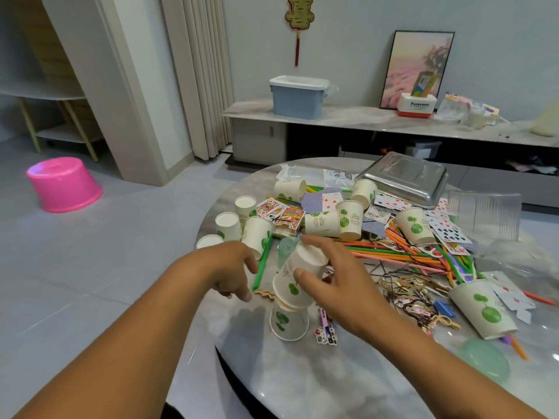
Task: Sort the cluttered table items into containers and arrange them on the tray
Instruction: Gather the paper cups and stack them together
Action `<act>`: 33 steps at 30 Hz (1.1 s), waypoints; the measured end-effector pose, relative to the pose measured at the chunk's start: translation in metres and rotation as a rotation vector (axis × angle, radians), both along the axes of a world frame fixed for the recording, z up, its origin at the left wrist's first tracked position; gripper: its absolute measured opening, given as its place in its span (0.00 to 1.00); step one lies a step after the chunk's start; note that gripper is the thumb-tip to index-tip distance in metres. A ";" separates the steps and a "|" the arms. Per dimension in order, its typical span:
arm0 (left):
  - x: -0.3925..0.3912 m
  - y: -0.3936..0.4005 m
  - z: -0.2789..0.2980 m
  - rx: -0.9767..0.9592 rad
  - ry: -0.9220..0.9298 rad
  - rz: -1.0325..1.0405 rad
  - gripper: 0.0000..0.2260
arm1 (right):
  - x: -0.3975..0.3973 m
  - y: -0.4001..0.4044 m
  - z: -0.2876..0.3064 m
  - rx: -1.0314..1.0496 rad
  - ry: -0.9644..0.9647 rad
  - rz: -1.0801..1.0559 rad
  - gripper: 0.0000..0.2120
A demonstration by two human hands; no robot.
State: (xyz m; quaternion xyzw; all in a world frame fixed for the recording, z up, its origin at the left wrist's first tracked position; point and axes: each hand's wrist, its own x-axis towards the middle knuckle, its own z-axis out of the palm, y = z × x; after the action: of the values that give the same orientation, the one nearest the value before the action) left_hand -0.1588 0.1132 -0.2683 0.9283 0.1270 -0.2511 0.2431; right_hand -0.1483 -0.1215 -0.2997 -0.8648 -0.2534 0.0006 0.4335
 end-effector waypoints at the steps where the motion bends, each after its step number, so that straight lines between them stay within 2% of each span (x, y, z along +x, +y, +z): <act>1: -0.001 0.007 0.002 0.012 -0.022 0.029 0.20 | -0.003 0.002 -0.003 -0.043 -0.030 0.031 0.26; 3: -0.003 0.019 0.007 0.055 -0.119 0.122 0.17 | -0.007 0.005 -0.010 -0.153 -0.085 0.078 0.27; 7: -0.001 0.041 0.009 0.096 -0.418 0.447 0.26 | -0.010 0.012 -0.028 -0.313 -0.103 0.123 0.29; 9: 0.000 0.046 0.000 0.119 -0.442 0.478 0.34 | -0.013 0.013 -0.038 -0.353 -0.084 0.143 0.30; 11: 0.001 0.046 -0.013 0.084 -0.372 0.436 0.46 | -0.014 0.012 -0.047 -0.377 -0.059 0.151 0.33; 12: 0.001 0.046 -0.018 0.046 -0.347 0.427 0.48 | -0.014 0.012 -0.050 -0.382 -0.053 0.150 0.35; 17: 0.004 0.051 -0.034 -0.031 -0.330 0.414 0.37 | -0.011 0.008 -0.059 -0.318 0.045 0.105 0.42; 24: 0.008 0.042 -0.014 -0.026 -0.226 0.333 0.21 | -0.007 0.010 -0.064 -0.259 0.078 0.069 0.37; 26: 0.009 0.039 0.004 -0.080 -0.259 0.317 0.20 | -0.007 0.010 -0.064 -0.252 0.072 0.067 0.37; 28: 0.006 0.035 0.024 -0.217 -0.308 0.312 0.19 | -0.007 0.010 -0.063 -0.238 0.074 0.067 0.39; 30: -0.002 0.027 0.043 -0.338 -0.286 0.265 0.20 | -0.006 0.010 -0.061 -0.239 0.099 0.067 0.43; 33: -0.013 0.010 0.056 -0.370 -0.225 0.115 0.20 | -0.002 0.006 -0.057 -0.346 0.108 0.091 0.47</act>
State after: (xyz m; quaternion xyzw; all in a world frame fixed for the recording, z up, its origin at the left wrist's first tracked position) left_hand -0.1723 0.1228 -0.2120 0.8813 0.1034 -0.1507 0.4359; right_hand -0.1506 -0.1157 -0.3565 -0.9129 -0.2646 0.1102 0.2908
